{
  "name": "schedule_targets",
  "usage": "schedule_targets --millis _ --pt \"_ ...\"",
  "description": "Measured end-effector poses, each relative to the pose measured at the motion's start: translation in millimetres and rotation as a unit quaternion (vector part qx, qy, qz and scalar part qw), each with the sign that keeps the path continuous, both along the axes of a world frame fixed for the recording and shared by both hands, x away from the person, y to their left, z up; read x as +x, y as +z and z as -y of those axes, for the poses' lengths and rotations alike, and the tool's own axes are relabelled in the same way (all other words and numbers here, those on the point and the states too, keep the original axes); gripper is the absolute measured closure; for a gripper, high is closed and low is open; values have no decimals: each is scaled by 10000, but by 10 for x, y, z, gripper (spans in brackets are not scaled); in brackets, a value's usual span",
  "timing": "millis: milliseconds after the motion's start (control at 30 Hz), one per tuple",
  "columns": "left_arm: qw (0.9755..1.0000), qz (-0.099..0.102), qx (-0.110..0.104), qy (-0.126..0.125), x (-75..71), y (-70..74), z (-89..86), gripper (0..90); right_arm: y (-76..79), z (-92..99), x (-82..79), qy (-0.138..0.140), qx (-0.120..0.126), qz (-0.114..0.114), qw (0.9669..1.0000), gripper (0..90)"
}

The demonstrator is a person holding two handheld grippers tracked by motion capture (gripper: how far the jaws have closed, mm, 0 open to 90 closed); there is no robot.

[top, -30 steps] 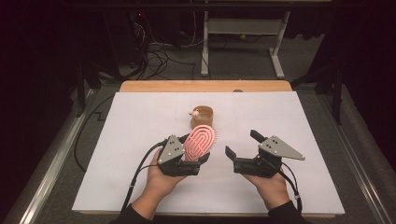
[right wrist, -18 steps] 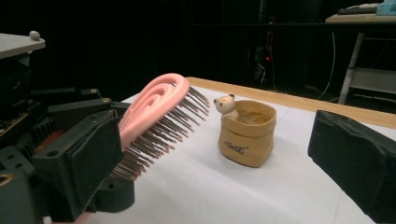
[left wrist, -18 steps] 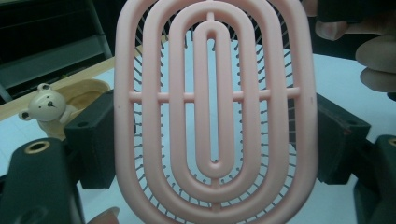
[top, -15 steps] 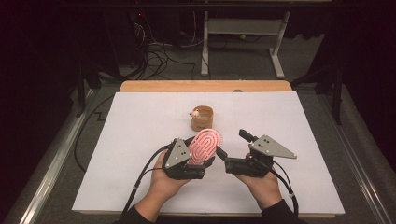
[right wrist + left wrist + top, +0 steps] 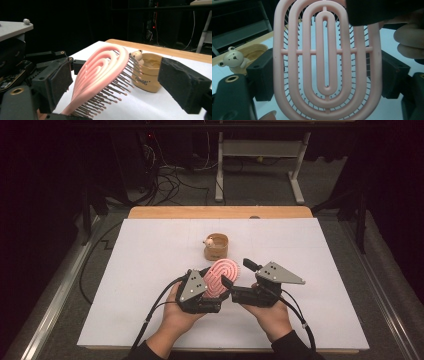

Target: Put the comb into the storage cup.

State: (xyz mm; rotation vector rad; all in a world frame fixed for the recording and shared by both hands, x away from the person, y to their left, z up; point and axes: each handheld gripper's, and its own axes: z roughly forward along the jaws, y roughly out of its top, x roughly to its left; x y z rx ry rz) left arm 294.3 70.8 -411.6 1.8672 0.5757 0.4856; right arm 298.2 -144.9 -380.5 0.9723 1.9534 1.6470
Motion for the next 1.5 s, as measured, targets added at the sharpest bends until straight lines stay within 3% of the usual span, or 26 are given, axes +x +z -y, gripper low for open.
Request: schedule_targets --millis 300,400,733,1000,1500 --pt "10000 26 34 -22 -22 -5 40 181 -17 -91 36 100 -23 -180 9998 189" --pt "10000 33 52 -7 -21 -9 43 180 -26 -98 50 135 34 -367 9992 241" --pt "10000 68 59 9 -29 -11 43 180 -29 -72 74 157 223 -684 9973 325" --pt "10000 93 15 16 -33 -2 38 180 -76 -104 91 245 209 -872 9957 287" --pt "9999 114 14 61 -27 -5 23 180 -117 -117 87 441 317 -1001 9935 383"
